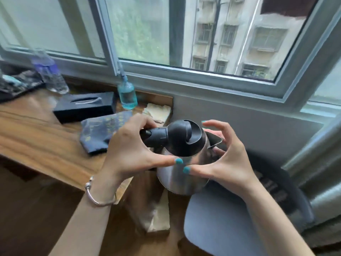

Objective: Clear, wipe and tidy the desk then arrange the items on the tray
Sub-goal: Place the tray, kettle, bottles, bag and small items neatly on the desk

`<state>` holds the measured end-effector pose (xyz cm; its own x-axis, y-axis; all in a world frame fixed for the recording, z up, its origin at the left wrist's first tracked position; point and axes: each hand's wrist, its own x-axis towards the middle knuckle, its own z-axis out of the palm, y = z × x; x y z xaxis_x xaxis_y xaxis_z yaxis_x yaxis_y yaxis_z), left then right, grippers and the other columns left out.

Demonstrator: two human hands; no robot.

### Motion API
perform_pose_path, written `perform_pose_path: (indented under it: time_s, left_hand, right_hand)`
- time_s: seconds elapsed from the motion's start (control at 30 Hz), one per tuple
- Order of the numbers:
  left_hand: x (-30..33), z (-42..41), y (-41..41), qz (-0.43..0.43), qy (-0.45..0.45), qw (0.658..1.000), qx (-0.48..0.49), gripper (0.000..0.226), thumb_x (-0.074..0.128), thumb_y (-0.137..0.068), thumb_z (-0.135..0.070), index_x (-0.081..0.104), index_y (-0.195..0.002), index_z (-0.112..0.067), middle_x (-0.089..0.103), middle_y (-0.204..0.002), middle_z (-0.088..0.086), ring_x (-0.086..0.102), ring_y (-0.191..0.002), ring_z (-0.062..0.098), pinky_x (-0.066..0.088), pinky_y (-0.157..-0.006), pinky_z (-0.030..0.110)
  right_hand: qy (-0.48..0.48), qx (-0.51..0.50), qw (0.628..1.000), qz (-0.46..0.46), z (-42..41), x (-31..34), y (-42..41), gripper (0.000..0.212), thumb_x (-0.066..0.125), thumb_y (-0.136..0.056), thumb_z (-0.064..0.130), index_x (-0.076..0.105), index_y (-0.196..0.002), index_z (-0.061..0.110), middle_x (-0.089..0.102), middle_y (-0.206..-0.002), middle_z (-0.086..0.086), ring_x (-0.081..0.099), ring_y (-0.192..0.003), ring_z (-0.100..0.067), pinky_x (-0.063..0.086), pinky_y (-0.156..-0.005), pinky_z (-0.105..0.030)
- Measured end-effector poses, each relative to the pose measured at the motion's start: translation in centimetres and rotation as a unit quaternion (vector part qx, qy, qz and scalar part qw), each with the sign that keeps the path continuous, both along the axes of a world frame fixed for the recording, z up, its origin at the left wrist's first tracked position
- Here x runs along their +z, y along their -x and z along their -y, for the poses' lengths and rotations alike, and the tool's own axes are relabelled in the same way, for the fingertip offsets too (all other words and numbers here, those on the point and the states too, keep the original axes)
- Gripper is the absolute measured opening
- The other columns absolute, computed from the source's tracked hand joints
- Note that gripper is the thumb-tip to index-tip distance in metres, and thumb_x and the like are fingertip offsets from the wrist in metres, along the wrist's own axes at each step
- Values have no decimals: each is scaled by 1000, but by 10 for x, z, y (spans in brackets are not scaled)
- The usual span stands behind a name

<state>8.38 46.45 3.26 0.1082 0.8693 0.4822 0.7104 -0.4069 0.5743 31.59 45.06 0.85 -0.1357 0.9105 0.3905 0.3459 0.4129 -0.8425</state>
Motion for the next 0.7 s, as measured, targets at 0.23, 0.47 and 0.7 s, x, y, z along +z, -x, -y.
perform_pose_path:
  time_s: [0.23, 0.47, 0.7]
  left_hand:
    - [23, 25, 177, -27, -19, 997, 74, 72, 70, -38, -83, 52, -86, -32, 56, -84, -17, 56, -77, 2, 49, -61, 27]
    - [29, 24, 355, -82, 6, 988, 130, 76, 60, -36, -92, 50, -84, -34, 55, -83, -18, 54, -74, 1, 47, -59, 28]
    - [11, -34, 485, -62, 0, 985, 163, 76, 58, -35, -95, 53, -82, -35, 55, -83, -19, 49, -82, 5, 46, -67, 30]
  right_hand:
    - [-13, 80, 996, -37, -14, 11, 179, 90, 99, -44, 18, 54, -122, 25, 65, -109, 29, 61, -99, 9, 49, -72, -7]
    - [-4, 130, 991, -42, -34, 5, 361, 95, 94, -43, 40, 45, -125, 33, 53, -111, 40, 54, -108, 9, 53, -78, -12]
    - [27, 114, 992, -41, -93, 1, 491, 97, 95, -41, 41, 47, -124, 31, 62, -112, 4, 61, -99, -2, 54, -77, -19]
